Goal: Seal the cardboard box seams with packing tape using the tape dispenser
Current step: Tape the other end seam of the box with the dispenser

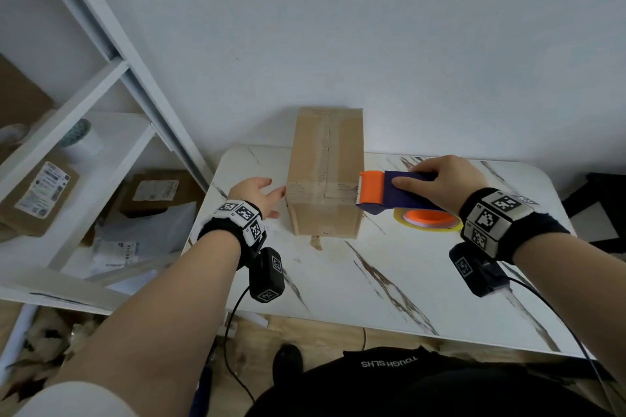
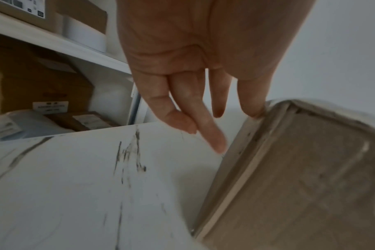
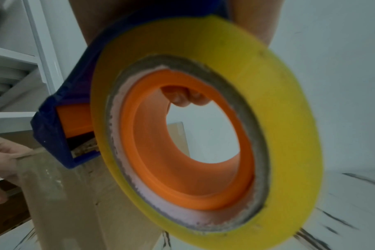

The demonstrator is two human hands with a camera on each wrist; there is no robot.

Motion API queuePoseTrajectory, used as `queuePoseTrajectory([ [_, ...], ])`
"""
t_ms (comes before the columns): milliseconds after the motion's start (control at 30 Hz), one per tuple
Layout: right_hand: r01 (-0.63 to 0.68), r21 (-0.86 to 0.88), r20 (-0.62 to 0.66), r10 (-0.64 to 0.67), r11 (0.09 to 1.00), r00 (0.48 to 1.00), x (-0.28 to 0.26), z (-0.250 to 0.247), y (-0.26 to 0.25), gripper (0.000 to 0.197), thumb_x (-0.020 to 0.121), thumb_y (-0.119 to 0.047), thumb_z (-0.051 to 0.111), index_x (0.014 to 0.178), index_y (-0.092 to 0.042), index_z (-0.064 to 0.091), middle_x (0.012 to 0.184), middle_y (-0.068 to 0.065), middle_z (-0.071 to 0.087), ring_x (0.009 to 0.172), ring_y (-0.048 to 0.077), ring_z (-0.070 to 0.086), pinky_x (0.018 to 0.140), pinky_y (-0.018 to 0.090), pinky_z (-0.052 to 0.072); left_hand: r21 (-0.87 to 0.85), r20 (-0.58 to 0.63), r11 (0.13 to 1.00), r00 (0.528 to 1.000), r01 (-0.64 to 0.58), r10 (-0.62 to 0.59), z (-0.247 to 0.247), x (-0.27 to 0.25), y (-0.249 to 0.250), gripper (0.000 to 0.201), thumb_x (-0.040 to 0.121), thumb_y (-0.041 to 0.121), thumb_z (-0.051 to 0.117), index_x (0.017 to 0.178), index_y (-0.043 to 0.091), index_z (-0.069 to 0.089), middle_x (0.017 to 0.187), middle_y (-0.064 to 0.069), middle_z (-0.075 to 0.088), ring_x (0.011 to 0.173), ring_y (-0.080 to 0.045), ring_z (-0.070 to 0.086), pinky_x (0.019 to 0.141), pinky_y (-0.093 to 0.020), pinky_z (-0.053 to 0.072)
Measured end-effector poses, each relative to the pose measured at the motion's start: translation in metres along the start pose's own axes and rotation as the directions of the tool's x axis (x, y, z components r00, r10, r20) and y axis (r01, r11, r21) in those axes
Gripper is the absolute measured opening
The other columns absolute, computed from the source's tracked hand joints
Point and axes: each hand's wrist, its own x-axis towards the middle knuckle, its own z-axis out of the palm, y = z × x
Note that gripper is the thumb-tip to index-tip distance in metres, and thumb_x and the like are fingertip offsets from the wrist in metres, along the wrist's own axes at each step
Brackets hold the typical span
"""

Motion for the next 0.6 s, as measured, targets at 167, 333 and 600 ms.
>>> queuePoseTrajectory([
  [167,0.002,0.032,0.006,-0.002,1.000,1.000,-0.001,0.001,0.002,0.027,0.078,-0.053,0.063,0.083,-0.028,0.070,0.079,-0.004,0.067,0.077,0.019,0.060,0.069,0.031,0.046,0.177,-0.017,0.978,0.993,-0.109,0.114,0.006,-0.006,0.002,0.018,0.089,0.023,0.058,0.099,0.014,0.070,0.095,-0.006,0.073,0.095,-0.023,0.067,0.085,-0.029,0.048],
  [333,0.014,0.054,0.012,-0.014,0.998,1.000,0.000,0.005,0.005,0.027,0.077,-0.054,0.063,0.081,-0.028,0.069,0.079,-0.004,0.067,0.077,0.019,0.060,0.069,0.031,0.047,0.269,-0.048,0.948,0.980,-0.172,0.192,0.003,-0.017,0.003,0.027,0.094,0.017,0.048,0.115,0.016,0.066,0.115,-0.007,0.067,0.107,-0.025,0.060,0.093,-0.032,0.046],
  [600,0.039,0.052,0.022,-0.040,0.998,0.999,-0.001,0.005,0.006,0.022,0.078,-0.054,0.062,0.080,-0.033,0.065,0.078,-0.007,0.064,0.077,0.018,0.058,0.066,0.027,0.040,0.546,0.077,0.713,0.873,-0.440,0.481,0.024,-0.050,0.016,0.046,0.095,0.007,0.035,0.139,0.020,0.042,0.149,0.002,0.038,0.137,-0.017,0.034,0.112,-0.030,0.026],
])
